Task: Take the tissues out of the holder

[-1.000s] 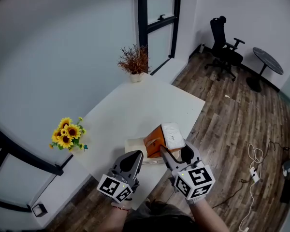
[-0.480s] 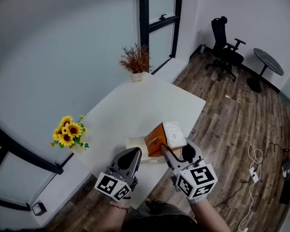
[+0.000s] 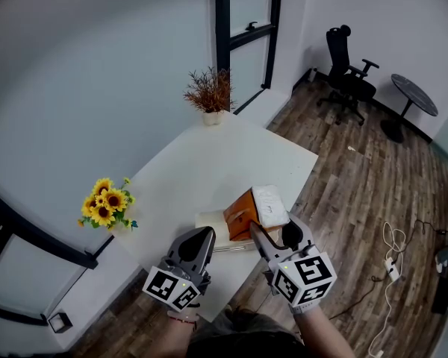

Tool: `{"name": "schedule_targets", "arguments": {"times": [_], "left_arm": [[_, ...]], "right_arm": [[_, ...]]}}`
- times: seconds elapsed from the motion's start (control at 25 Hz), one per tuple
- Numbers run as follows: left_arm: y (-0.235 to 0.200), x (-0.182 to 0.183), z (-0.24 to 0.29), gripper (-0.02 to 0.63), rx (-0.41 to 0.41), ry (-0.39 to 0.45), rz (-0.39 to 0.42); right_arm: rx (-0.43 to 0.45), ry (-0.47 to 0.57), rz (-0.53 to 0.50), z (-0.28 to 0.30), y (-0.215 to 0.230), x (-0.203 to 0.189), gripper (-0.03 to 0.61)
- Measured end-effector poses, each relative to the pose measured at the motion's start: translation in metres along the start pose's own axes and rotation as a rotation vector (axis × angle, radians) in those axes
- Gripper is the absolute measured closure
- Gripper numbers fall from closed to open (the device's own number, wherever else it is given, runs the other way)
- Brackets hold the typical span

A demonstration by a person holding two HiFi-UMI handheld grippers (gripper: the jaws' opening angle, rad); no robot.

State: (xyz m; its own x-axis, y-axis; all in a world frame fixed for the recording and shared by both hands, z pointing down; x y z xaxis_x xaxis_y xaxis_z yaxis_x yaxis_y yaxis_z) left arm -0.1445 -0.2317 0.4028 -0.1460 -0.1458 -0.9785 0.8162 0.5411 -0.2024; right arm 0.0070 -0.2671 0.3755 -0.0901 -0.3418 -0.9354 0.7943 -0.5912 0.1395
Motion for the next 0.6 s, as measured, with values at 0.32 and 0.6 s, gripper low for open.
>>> {"name": "schedule_targets", "arguments": {"times": [0.32,0.6], "left_arm": [[0.0010,0.0018,-0.0001,0.606,-0.002,0.004,-0.003],[0.0020,-0.0011,0.0013,0.606,-0.010,-0.001,-0.012]], "right_arm": [[-0.002,-0.005,0.001,-0.0002,-0.0016,-0.0013,0.318],[-0.005,-0.009,0.002,0.0009,-0.0016,-0.0029,0.319]]}}
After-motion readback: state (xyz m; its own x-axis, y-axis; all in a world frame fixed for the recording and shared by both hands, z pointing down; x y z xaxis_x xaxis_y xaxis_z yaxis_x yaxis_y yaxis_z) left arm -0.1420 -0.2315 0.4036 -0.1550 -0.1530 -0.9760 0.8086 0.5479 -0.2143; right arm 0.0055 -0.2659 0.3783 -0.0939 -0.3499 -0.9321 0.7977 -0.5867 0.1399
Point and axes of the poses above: the fingertips, and each gripper's own axes: z forward along the fingers, y to its right, x out of its top, the point moved 3 cm from there along -z, backward along the fingers, and after that the axes turned 12 degrees about -y, right-handed, at the moved point
